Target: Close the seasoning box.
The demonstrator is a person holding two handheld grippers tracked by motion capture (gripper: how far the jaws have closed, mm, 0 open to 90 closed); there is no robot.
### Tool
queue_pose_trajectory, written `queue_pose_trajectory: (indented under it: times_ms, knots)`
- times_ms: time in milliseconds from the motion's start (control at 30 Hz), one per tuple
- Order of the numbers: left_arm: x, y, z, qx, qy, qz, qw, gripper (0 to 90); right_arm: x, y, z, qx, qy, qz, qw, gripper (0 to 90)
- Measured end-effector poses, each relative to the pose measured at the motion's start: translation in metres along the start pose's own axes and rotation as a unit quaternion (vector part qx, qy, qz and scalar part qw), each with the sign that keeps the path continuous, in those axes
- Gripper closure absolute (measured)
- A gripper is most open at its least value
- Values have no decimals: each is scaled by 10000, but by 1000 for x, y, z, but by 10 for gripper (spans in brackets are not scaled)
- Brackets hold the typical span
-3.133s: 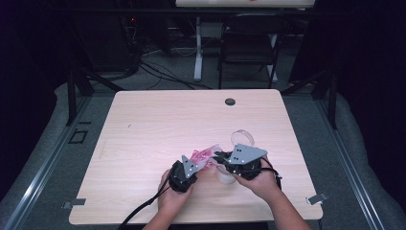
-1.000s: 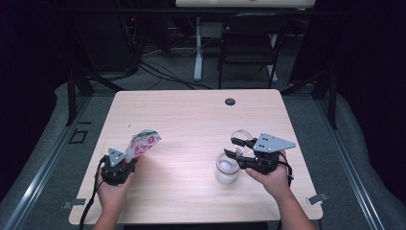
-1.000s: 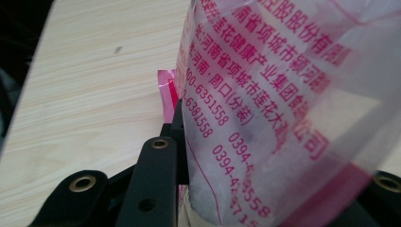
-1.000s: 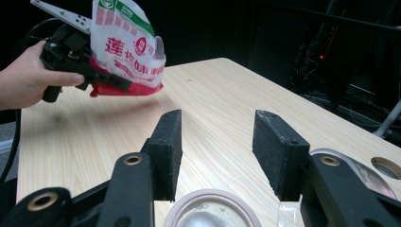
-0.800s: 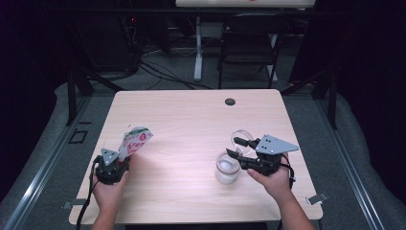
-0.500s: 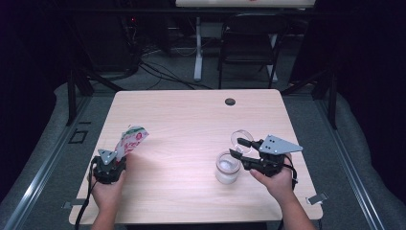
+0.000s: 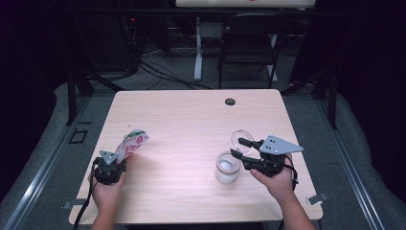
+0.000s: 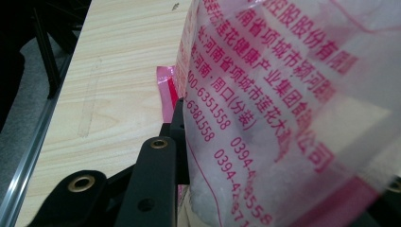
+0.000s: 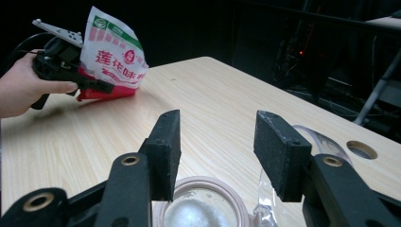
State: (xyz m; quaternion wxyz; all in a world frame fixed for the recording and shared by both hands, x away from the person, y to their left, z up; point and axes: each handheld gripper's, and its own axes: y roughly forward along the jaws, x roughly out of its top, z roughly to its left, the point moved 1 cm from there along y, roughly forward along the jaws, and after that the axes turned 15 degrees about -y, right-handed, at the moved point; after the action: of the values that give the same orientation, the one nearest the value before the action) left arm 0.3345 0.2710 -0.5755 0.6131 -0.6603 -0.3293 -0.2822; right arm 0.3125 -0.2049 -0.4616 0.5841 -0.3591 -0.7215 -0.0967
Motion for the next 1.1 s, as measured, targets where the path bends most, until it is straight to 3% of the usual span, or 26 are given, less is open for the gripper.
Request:
queue_pose_trajectory:
  times_ms: [167, 367, 533, 633, 867, 1100]
  knots:
    - [-1, 0, 0, -70, -45, -49, 10000, 645, -1, -1, -1, -44, 56, -13, 10000, 514]
    - [0, -5, -5, -159, 9, -172, 9997, 431, -1, -2, -1, -49, 72, -31, 10000, 517]
    - [1, -11, -6, -308, -80, -236, 9992, 456, -1, 0, 1, -25, 59, -4, 10000, 517]
    - [2, -13, -6, -323, -21, -210, 9993, 460, 0, 0, 2, -14, 43, -6, 10000, 516]
    - [3, -19, -15, -754, 116, -302, 9966, 250, -1, 1, 0, -51, 54, 42, 10000, 510]
    - [3, -27, -27, -728, 279, -261, 9966, 286, -1, 3, -1, -65, 134, 121, 9998, 488]
